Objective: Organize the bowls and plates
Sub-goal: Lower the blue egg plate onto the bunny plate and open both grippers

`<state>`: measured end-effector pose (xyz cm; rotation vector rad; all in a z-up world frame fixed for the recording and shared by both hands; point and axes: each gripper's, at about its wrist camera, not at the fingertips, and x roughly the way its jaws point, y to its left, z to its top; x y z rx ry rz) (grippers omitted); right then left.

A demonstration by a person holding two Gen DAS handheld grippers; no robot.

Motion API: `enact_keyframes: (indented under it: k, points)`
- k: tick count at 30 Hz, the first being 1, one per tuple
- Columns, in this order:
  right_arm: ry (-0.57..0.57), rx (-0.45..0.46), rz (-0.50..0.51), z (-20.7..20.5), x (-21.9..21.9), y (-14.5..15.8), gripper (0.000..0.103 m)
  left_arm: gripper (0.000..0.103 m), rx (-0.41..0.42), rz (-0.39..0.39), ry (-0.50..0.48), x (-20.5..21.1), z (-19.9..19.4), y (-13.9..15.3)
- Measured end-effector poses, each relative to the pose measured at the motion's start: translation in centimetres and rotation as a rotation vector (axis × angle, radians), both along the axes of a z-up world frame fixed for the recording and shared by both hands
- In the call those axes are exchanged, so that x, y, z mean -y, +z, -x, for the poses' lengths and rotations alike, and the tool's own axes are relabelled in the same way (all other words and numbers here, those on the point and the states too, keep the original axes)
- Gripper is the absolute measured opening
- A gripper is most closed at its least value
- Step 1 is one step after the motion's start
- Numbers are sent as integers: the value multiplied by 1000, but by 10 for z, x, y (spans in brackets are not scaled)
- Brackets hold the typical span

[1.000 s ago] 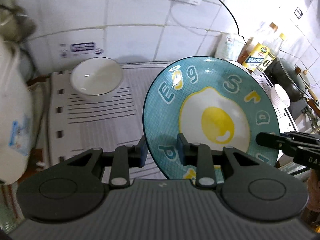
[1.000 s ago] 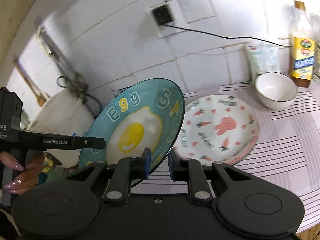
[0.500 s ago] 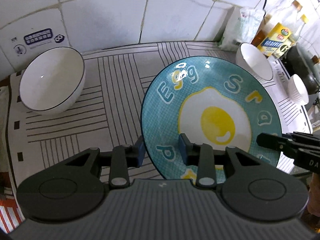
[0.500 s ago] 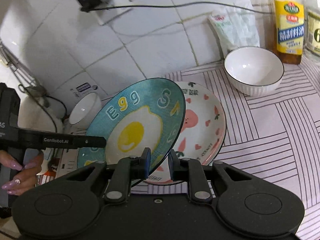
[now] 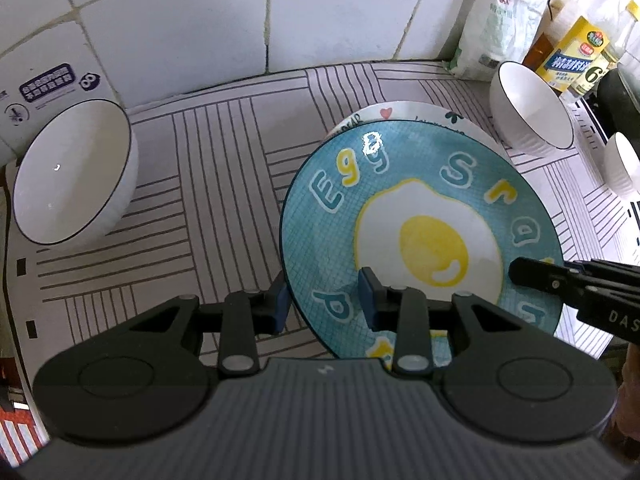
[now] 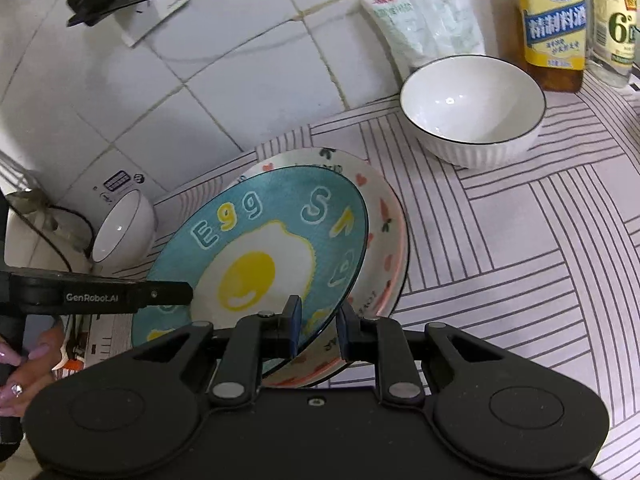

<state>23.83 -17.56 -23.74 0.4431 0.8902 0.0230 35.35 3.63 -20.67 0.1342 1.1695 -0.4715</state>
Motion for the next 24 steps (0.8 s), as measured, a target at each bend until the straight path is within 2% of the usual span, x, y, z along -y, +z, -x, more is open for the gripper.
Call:
enact_keyframes:
  k: [7,11,16,20,24]
  points:
    - [-53,-54,160,-6,-28,15,29,34,-25,18,24,-1,-2,-5]
    - [-59,-95,272,-13,-44,21,37,34,-49,31,24,-3,-4,-7]
    - [-76,-179,383,-21,-60,20,43,35,-56,0,2,3,-1,-10]
    - [-105,-195,397,-19,-57,14,43,35,-50,-11,-8,6,2,-11]
    - [-102,-164,443,-20,-59,11,42,34,-71,-15,-7,7,-1,-11]
